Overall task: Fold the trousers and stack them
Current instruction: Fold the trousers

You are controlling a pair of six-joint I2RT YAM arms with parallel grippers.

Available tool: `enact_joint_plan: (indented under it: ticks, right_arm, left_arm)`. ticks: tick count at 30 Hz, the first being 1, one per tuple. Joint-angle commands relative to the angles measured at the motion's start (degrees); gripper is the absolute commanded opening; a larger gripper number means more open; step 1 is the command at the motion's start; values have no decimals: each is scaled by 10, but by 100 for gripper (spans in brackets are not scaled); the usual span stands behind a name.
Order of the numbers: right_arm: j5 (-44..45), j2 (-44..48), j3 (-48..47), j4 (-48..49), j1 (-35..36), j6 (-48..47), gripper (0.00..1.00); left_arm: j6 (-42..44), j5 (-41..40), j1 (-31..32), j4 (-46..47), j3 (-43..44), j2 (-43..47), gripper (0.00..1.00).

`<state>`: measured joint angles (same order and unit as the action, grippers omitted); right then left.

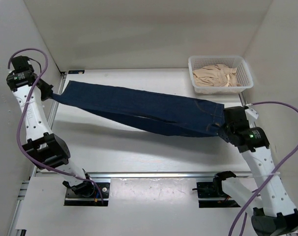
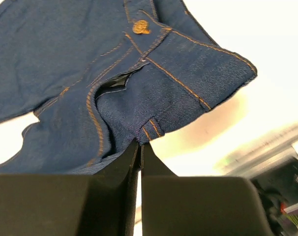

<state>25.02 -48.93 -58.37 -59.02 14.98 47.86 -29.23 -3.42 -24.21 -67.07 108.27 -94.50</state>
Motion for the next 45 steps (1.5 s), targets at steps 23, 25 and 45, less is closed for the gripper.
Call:
enact_joint_plan:
  ticks: [23, 25, 45]
  right_arm:
    - [123, 38, -114, -145, -2, -11, 0]
    - [130, 14, -100, -120, -2, -17, 0]
    - [153, -292, -108, 85, -74, -105, 0]
  left_arm:
    - [22, -56, 35, 11, 22, -15, 10]
    - [16, -71, 50, 11, 56, -45, 10]
    - [10, -85, 108, -1, 368, -386, 10]
